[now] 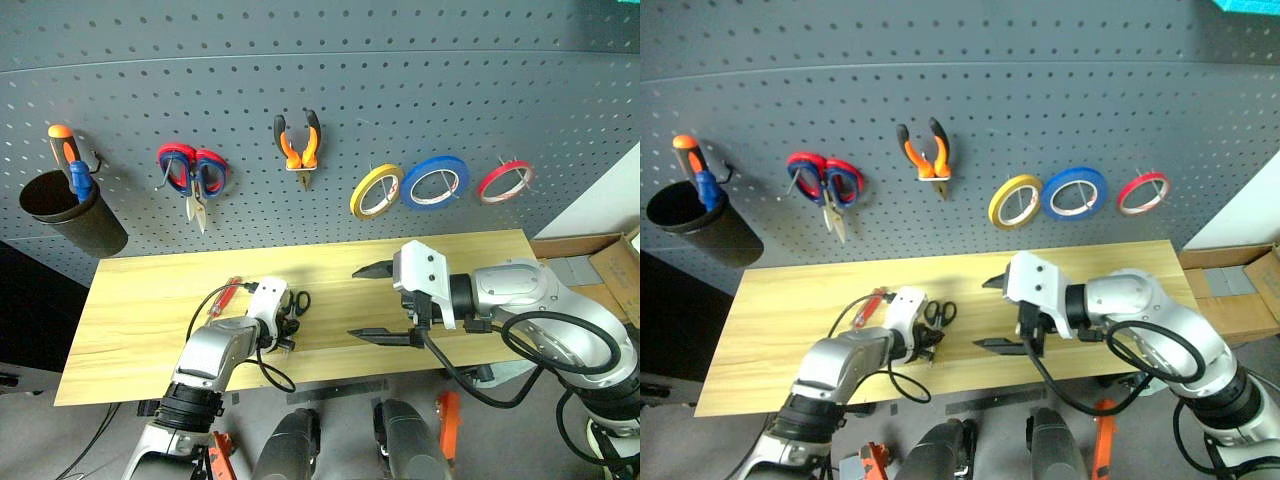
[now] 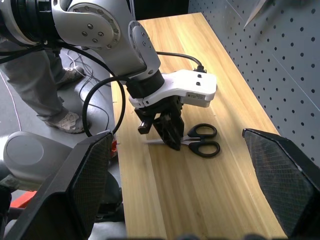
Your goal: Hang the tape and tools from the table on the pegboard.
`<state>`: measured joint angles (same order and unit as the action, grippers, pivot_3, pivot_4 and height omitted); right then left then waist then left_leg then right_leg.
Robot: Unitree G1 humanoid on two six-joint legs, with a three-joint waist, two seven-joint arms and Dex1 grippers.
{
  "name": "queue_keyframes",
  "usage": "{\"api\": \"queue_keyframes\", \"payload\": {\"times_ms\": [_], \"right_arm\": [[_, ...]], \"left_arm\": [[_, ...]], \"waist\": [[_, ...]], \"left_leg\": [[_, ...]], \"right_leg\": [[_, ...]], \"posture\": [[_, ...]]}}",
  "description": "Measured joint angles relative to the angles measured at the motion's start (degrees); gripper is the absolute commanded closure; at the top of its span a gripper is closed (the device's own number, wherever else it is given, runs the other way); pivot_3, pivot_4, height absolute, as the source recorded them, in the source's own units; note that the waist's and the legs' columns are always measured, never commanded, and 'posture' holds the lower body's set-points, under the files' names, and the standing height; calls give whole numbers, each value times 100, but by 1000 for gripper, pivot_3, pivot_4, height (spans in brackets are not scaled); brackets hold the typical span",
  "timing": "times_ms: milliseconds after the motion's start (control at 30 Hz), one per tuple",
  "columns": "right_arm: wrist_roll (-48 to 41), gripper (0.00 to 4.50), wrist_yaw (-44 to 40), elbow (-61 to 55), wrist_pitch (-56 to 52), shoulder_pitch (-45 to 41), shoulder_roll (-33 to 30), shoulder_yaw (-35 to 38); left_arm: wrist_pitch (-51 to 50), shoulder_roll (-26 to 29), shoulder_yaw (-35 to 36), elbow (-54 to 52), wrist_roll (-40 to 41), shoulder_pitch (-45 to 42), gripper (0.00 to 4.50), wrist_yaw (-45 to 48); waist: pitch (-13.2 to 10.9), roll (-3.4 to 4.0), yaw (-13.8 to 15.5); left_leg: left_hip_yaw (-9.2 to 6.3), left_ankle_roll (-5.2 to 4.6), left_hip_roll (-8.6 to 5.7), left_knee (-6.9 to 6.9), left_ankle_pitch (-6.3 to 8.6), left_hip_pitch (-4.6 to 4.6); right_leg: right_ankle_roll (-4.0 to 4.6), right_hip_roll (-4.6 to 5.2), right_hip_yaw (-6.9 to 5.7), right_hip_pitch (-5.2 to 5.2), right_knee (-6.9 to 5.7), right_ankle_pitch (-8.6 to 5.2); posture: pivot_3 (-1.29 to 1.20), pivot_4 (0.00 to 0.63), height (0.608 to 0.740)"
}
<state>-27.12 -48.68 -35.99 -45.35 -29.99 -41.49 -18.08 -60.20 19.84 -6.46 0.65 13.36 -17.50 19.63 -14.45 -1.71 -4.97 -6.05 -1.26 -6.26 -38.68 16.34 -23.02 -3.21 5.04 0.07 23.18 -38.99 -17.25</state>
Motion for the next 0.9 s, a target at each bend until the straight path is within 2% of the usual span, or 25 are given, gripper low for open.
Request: {"api": "queue_keyframes", "payload": {"times_ms": [33, 67, 433, 633, 767, 900], "right_arm": [[1, 0, 0, 0, 0, 2, -1, 0], [2, 0, 0, -3, 0, 2, -1, 0], [69, 0, 18, 3, 15, 4, 5, 5], [64, 0, 29, 28, 83, 3, 38, 206], [64, 0, 18, 91, 148, 4, 43, 356], [114, 0, 0, 191, 475, 4, 121, 461]], "left_arm": [[32, -1, 46, 11, 10, 12, 4339, 5], [60, -7, 75, 15, 16, 25, 4439, 6], [704, -47, 693, -147, 149, 612, 4439, -28], [1253, -128, 1382, -923, 431, 1064, 4439, 1], [1657, -95, 1490, -1439, 486, 1417, 4439, 162], [2520, 69, 1562, -2123, 452, 1811, 4439, 387]], "waist": [[0, 0, 0], [0, 0, 0], [0, 0, -9], [0, 0, 6], [0, 0, 8], [0, -1, 13]], "left_leg": [[0, 0, 0, 0, 0, 0], [-1, 0, 0, 0, 0, 0], [0, 1, 0, 0, 0, -1], [-2, 2, 1, 0, 1, -2], [-1, 2, 0, 2, 1, -2], [-2, 3, 3, 4, 2, -2]], "right_leg": [[0, 0, -1, 0, 0, 0], [0, 0, -1, 0, 0, 0], [0, 0, -2, 1, 1, 0], [0, 1, -5, 1, 3, 0], [0, 1, -5, 1, 4, 0], [0, 1, -9, 1, 4, 0]], "posture": [[-254, 270, 740], [-254, 270, 740], [-245, 256, 740], [-229, 252, 740], [-215, 249, 740], [-199, 244, 740]]}}
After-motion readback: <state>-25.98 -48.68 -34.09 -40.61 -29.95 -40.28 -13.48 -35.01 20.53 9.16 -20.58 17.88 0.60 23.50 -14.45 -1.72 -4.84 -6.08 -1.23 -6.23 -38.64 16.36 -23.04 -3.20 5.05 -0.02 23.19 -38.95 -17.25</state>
